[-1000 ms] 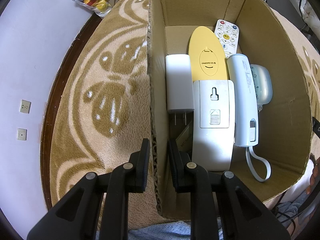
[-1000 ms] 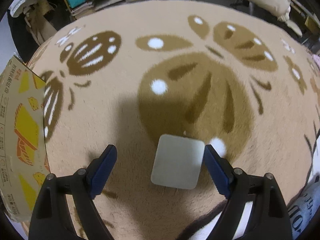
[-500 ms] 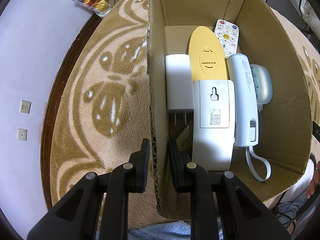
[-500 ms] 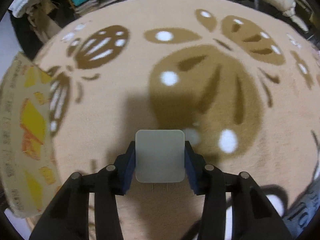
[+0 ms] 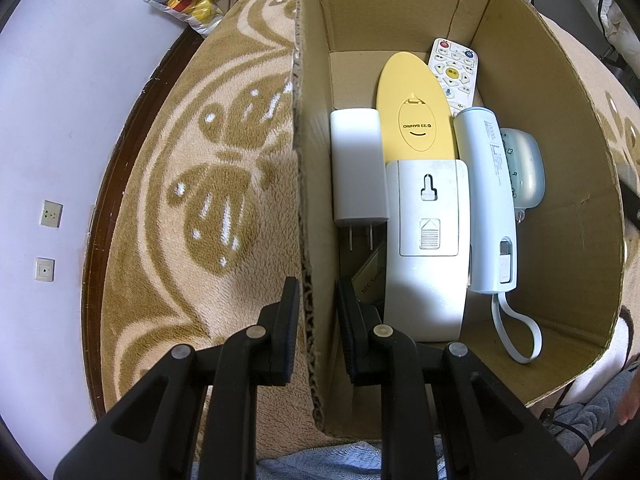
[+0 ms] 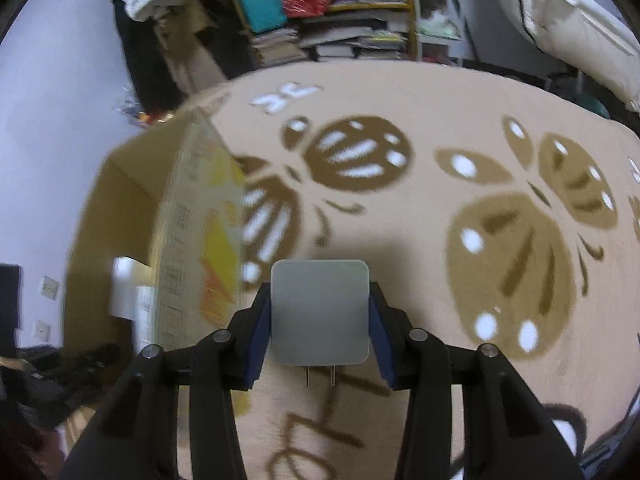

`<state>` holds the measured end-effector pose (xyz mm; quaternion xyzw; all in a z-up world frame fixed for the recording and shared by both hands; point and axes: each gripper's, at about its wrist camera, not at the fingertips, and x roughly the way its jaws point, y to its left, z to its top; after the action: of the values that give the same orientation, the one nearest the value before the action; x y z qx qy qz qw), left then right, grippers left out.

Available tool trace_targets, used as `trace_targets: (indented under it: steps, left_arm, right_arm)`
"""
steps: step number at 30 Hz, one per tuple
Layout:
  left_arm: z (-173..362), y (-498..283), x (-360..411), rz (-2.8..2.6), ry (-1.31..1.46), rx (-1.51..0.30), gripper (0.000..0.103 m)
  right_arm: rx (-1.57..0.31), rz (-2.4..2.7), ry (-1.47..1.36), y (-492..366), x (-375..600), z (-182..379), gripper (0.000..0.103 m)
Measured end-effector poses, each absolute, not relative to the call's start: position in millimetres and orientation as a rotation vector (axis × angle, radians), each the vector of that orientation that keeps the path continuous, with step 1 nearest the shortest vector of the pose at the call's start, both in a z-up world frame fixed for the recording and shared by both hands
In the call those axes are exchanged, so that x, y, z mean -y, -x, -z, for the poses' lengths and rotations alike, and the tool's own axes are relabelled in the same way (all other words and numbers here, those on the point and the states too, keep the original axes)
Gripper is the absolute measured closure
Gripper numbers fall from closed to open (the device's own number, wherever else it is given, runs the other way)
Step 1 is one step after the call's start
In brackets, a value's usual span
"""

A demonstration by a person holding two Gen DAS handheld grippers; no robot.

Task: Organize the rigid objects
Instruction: 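Carry the white plug into the box and release it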

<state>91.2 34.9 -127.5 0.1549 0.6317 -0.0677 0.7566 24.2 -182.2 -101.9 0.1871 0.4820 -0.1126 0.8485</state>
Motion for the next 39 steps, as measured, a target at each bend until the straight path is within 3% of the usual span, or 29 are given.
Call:
trace_targets:
  steps: [20, 39]
  left_arm:
    - [126, -90, -36, 0.148, -0.339, -1.376, 0.084]
    - [128, -94, -40, 0.161, -0.295, -1.393, 0.084]
  right_arm:
    - [-0.847, 0.093, -0.294, -72, 125, 15, 0.055]
    - [-0.958, 0.017, -0.308, -80, 93, 67, 0.055]
